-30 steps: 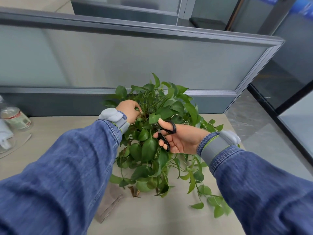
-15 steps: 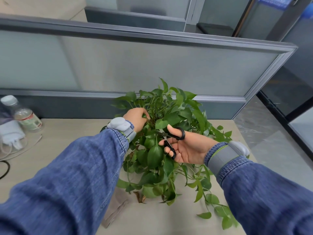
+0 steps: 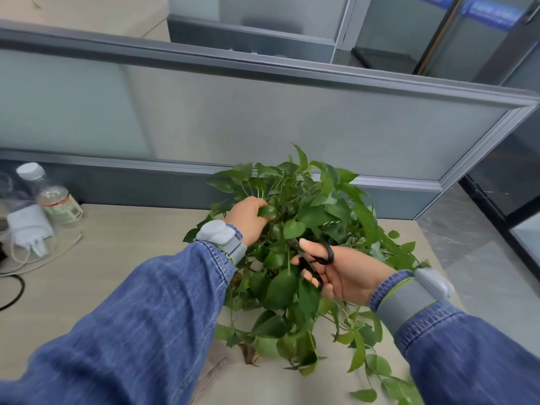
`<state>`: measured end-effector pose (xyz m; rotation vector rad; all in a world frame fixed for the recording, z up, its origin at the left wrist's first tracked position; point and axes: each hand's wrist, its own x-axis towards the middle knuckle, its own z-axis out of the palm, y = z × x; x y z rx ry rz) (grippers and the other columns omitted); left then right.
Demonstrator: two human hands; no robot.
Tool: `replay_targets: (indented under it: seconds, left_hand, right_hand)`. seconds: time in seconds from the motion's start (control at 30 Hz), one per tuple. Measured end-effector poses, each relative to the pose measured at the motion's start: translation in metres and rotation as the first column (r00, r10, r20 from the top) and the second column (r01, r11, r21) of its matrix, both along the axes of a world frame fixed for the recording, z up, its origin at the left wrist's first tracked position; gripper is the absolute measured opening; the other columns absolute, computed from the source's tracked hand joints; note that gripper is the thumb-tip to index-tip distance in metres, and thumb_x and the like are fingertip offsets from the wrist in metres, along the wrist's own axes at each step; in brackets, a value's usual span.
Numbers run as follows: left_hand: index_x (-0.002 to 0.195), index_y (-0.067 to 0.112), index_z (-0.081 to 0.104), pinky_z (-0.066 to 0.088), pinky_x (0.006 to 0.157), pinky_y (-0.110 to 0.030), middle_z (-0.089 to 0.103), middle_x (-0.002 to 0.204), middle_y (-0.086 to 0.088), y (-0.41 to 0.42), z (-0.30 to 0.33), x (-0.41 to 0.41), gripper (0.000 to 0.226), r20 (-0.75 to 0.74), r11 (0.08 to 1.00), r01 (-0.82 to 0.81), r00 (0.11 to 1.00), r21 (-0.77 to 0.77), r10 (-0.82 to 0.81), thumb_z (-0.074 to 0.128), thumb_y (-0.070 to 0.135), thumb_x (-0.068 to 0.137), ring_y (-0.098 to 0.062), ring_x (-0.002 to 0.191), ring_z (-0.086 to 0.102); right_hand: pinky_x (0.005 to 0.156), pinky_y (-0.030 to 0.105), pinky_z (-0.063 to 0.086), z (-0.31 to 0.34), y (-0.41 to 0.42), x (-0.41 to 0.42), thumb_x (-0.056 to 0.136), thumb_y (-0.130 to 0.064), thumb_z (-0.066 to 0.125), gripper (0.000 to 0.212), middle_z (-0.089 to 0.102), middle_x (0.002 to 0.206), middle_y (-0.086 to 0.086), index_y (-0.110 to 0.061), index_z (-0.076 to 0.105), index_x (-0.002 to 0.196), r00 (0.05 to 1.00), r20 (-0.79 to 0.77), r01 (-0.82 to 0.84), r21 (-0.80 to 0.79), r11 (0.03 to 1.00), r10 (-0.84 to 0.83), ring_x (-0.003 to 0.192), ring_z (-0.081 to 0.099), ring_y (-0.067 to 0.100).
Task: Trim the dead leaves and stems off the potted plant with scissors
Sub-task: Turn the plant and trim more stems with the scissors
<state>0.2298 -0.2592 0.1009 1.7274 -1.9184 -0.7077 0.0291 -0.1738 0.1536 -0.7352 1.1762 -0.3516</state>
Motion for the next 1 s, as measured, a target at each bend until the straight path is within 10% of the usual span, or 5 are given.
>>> replay_targets:
  seconds: [0.4,1.0]
  left_hand:
    - [0.085,0.036,0.063,0.049,0.074,-0.029,0.067,0.092,0.004,-0.004,-0.007,0.009,0.023,-0.096,0.998,-0.015,0.995,0.06,0.02,0.055,0.015,0.087,-0.02,0.082,0.06]
    - [0.081,0.038,0.062,0.053,0.077,-0.031,0.069,0.091,0.007,-0.006,-0.011,0.007,0.022,-0.16,1.0,-0.01,0.987,0.013,0.012,0.057,0.018,0.088,-0.017,0.085,0.064]
  right_hand:
    - [0.044,0.019,0.042,0.032,-0.009,-0.022,0.075,-0.051,0.074,0.069,0.061,0.072,0.012,0.002,0.062,0.119,0.957,-0.218,-0.223,-0.125,0.967,0.192,0.055,0.053,0.017]
    - [0.038,0.015,0.042,0.0,-0.026,-0.007,0.083,-0.038,0.066,0.043,0.057,0.072,0.006,-0.003,0.067,0.109,0.98,0.184,0.03,0.224,0.974,-0.072,0.051,0.054,0.011]
